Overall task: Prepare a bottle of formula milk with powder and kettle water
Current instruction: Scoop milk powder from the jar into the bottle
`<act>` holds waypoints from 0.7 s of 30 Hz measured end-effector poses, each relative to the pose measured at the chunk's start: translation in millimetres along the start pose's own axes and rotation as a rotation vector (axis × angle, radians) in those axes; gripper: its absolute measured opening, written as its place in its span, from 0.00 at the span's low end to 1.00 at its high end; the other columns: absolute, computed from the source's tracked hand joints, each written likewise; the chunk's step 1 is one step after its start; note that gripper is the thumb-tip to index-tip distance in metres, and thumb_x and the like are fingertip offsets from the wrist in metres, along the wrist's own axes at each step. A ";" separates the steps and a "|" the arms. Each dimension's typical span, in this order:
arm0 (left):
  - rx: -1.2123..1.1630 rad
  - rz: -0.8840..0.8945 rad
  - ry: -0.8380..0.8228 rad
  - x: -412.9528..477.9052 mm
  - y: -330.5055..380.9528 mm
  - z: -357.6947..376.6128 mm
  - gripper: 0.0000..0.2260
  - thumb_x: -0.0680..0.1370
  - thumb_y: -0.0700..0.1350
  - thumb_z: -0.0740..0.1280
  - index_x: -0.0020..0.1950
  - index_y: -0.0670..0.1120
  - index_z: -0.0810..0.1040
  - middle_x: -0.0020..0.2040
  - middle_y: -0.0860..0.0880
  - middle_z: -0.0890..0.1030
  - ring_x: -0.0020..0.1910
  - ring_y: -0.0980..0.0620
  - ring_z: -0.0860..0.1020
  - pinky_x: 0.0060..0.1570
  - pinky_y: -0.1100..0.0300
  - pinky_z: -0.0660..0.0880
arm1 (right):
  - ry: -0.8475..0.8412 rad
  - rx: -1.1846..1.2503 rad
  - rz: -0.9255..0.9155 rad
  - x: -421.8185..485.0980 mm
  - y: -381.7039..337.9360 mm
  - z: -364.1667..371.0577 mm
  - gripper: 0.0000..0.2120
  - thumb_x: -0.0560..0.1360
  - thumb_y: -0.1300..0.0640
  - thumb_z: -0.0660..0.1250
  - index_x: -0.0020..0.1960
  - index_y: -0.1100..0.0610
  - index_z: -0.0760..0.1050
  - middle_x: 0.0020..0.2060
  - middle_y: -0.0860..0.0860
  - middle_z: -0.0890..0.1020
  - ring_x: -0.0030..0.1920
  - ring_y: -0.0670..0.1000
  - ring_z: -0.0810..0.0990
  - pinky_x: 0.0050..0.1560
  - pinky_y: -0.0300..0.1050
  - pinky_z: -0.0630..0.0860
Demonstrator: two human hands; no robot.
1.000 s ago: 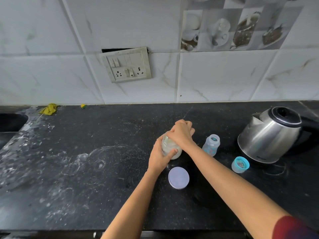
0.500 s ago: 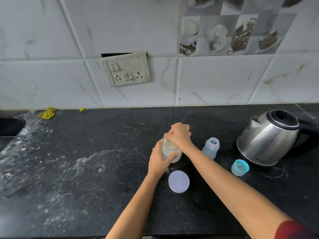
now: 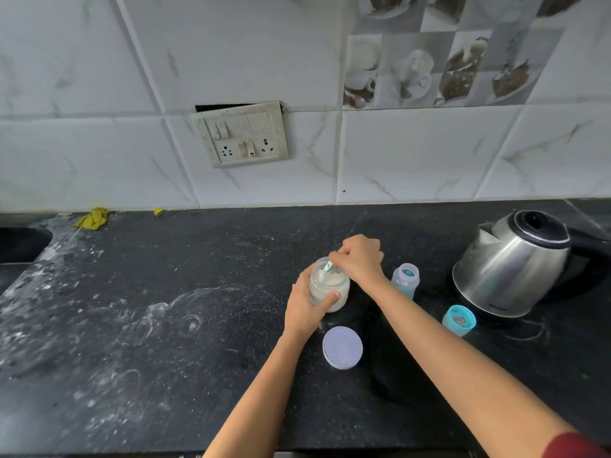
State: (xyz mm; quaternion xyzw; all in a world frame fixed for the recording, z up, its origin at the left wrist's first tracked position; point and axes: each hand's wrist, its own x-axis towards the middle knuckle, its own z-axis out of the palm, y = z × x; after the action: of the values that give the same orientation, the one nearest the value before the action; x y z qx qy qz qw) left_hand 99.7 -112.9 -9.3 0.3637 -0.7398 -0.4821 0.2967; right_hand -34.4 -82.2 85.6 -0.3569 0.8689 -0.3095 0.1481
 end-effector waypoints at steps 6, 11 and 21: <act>0.029 -0.023 -0.012 -0.4 3.2 -1.0 0.33 0.67 0.62 0.71 0.69 0.63 0.63 0.63 0.60 0.74 0.62 0.57 0.72 0.60 0.48 0.74 | -0.015 0.093 0.184 -4.8 -20.0 11.7 0.09 0.73 0.50 0.69 0.41 0.56 0.80 0.48 0.54 0.78 0.53 0.51 0.64 0.49 0.46 0.61; 0.045 -0.032 -0.012 -1.3 4.0 -1.7 0.33 0.67 0.62 0.71 0.69 0.62 0.63 0.63 0.60 0.74 0.62 0.57 0.73 0.59 0.48 0.74 | -0.062 0.322 0.328 -0.9 -23.1 11.9 0.09 0.67 0.51 0.71 0.40 0.56 0.78 0.49 0.56 0.79 0.54 0.55 0.76 0.54 0.52 0.75; 0.050 -0.021 -0.027 -2.0 7.6 -2.4 0.31 0.69 0.58 0.73 0.69 0.61 0.64 0.65 0.60 0.72 0.63 0.58 0.72 0.61 0.49 0.73 | -0.016 0.413 0.245 -14.8 4.3 -26.9 0.08 0.72 0.58 0.70 0.37 0.62 0.81 0.32 0.53 0.78 0.36 0.49 0.75 0.36 0.42 0.69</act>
State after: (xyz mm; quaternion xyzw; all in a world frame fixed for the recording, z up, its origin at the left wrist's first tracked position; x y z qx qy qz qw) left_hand 100.8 -110.4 -1.5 0.3721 -0.7517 -0.4716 0.2723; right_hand -39.2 -57.6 103.9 -0.2134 0.8226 -0.4577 0.2612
